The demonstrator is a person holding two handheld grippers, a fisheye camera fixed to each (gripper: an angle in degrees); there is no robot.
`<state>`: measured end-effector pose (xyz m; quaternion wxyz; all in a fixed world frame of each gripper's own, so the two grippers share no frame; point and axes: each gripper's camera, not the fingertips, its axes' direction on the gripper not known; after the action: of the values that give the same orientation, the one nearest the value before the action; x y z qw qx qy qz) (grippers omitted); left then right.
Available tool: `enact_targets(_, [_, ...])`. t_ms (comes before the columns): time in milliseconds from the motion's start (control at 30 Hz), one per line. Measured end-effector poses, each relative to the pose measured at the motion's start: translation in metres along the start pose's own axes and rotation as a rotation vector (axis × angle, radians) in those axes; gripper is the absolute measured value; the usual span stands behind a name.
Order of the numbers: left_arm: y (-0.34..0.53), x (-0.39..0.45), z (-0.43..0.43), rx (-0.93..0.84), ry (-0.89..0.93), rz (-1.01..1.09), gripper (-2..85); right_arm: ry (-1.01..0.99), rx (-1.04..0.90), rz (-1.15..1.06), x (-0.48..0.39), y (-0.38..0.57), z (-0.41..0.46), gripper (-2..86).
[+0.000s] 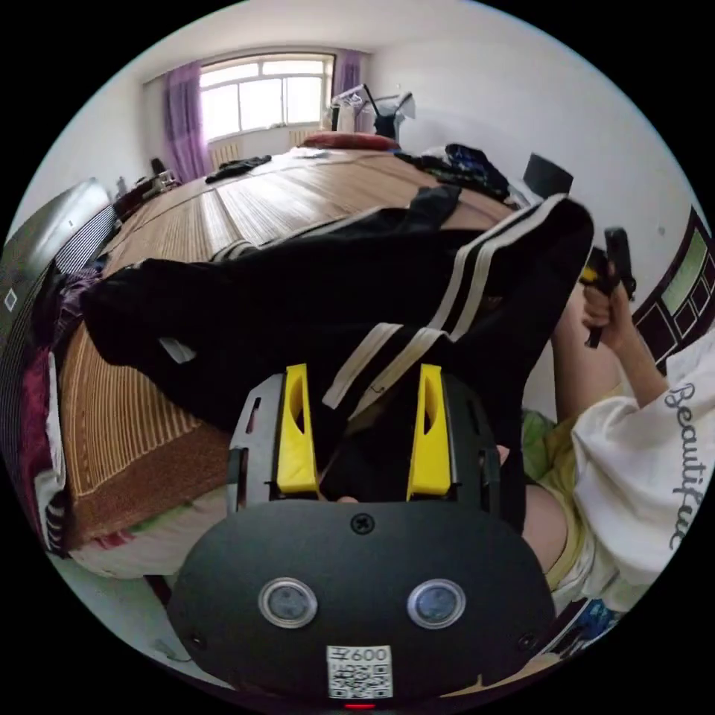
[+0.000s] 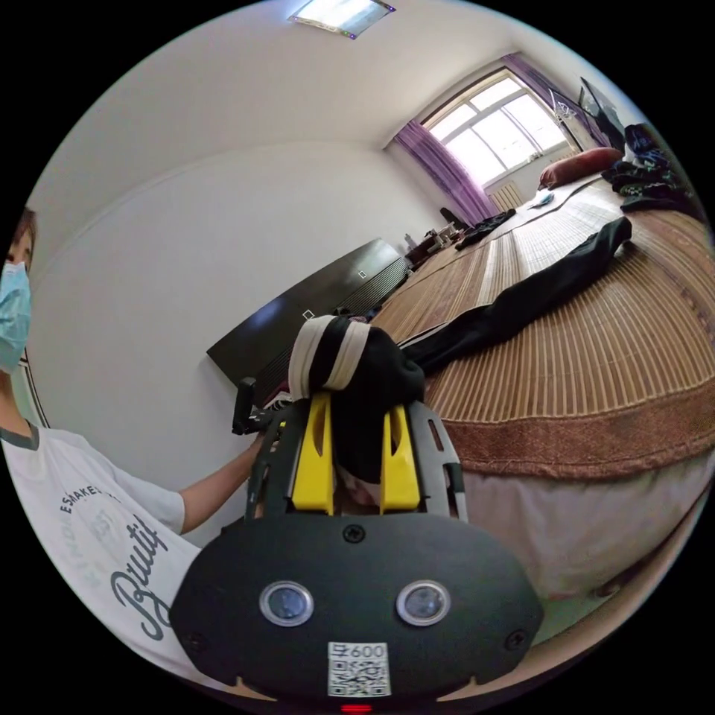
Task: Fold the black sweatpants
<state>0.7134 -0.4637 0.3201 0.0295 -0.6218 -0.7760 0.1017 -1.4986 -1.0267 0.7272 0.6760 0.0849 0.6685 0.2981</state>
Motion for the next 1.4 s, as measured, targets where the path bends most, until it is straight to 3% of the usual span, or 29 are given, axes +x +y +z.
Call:
enact_targets(200, [-0.048,0.025,-0.032,-0.009,-0.174,-0.033,9.6,-0.023,0.013,-0.032,0.032,-0.003,-0.043,11.0])
enact_targets(400, [-0.079,-0.038,-0.084,0.021,-0.034,-0.232,3.5,-0.064,-0.024,-0.006,0.070,0.021,-0.062,13.2])
enact_targets(500, [-0.085,-0.073,-0.132,0.072,-0.215,-0.354,2.1,-0.087,-0.005,0.020,0.089,0.040,-0.067,13.6])
enact_targets(567, [-0.075,-0.119,-0.191,0.184,-0.349,-0.544,1.9,-0.066,-0.002,-0.014,0.088,0.057,-0.060,13.5])
enact_targets(733, [0.004,-0.240,-0.294,0.432,-0.379,-1.031,3.7,-0.114,-0.009,-0.147,0.078,0.099,-0.036,13.3])
enact_targets(800, [0.033,-0.298,-0.294,0.400,-0.297,-1.106,5.6,-0.173,-0.016,-0.157,0.083,0.114,-0.029,13.0])
enact_targets(867, [0.070,-0.374,-0.268,0.231,0.012,-1.198,7.8,-0.170,-0.056,-0.125,0.095,0.137,-0.013,13.2])
enact_targets(933, [0.095,-0.390,-0.284,0.330,0.173,-1.247,8.8,-0.123,-0.129,-0.127,0.102,0.160,0.006,14.3])
enact_targets(1200, [0.072,-0.300,-0.317,0.269,-0.072,-1.195,12.2,0.019,-0.470,-0.494,0.071,0.322,0.131,17.2])
enact_targets(1333, [0.002,-0.200,-0.341,0.343,-0.376,-1.022,8.2,-0.001,-0.678,-0.476,0.091,0.401,0.231,13.7])
enact_targets(1400, [-0.045,-0.173,-0.330,0.298,-0.369,-0.842,4.3,0.040,-0.732,-0.533,0.084,0.428,0.258,11.2])
